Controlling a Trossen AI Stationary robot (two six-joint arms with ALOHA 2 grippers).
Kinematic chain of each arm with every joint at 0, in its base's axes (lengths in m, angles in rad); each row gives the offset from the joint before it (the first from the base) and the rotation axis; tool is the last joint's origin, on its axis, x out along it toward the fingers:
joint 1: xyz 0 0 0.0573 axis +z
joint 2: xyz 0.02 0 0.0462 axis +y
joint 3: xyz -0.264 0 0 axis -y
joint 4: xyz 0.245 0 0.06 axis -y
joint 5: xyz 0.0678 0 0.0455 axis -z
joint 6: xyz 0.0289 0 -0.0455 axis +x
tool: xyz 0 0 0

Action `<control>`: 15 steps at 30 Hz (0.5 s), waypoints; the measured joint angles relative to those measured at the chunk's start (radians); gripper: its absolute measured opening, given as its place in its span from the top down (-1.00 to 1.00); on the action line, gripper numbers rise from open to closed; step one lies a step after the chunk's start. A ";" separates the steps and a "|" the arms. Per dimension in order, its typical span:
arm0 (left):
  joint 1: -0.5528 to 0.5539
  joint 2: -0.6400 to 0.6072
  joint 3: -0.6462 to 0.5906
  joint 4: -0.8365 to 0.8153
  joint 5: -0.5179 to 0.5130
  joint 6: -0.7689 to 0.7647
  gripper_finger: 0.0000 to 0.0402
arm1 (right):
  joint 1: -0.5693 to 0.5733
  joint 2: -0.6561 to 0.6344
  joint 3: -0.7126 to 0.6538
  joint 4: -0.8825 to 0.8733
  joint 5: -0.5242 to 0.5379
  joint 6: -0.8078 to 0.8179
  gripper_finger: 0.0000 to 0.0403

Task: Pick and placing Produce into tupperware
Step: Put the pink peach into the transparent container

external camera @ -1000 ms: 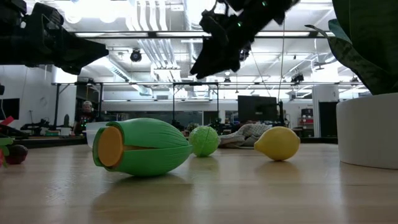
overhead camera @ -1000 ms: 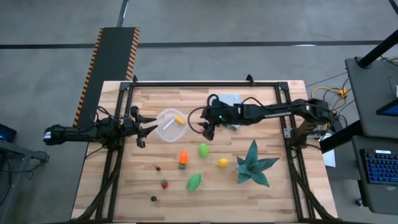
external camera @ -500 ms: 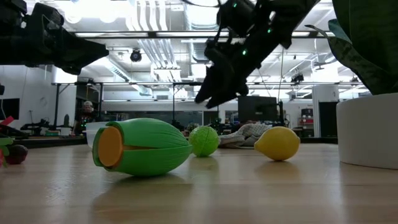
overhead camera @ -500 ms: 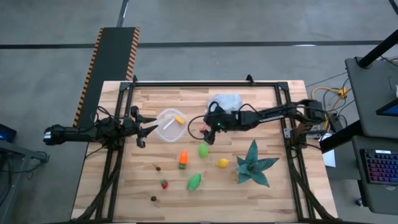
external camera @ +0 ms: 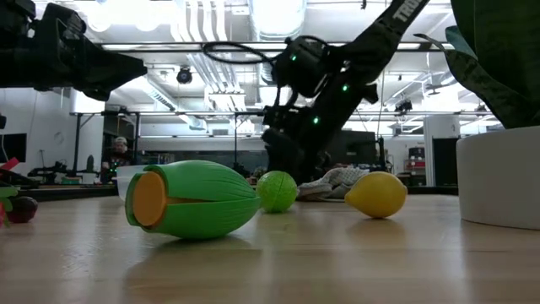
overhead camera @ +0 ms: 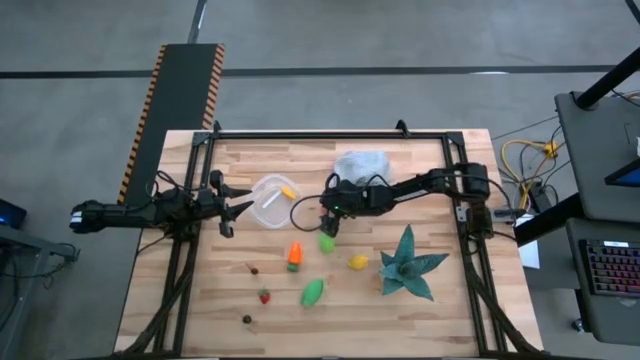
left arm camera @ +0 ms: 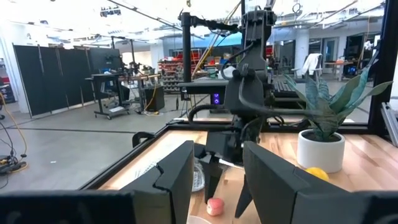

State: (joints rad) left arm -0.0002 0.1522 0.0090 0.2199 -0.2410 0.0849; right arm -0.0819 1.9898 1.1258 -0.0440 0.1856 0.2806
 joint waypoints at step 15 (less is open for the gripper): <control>0.000 0.000 0.000 -0.003 0.000 0.000 0.37 | -0.006 0.038 0.022 -0.014 0.001 -0.009 -0.20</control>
State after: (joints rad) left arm -0.0002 0.1520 0.0090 0.2169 -0.2409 0.0853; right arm -0.0875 2.0280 1.1477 -0.0575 0.1871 0.2713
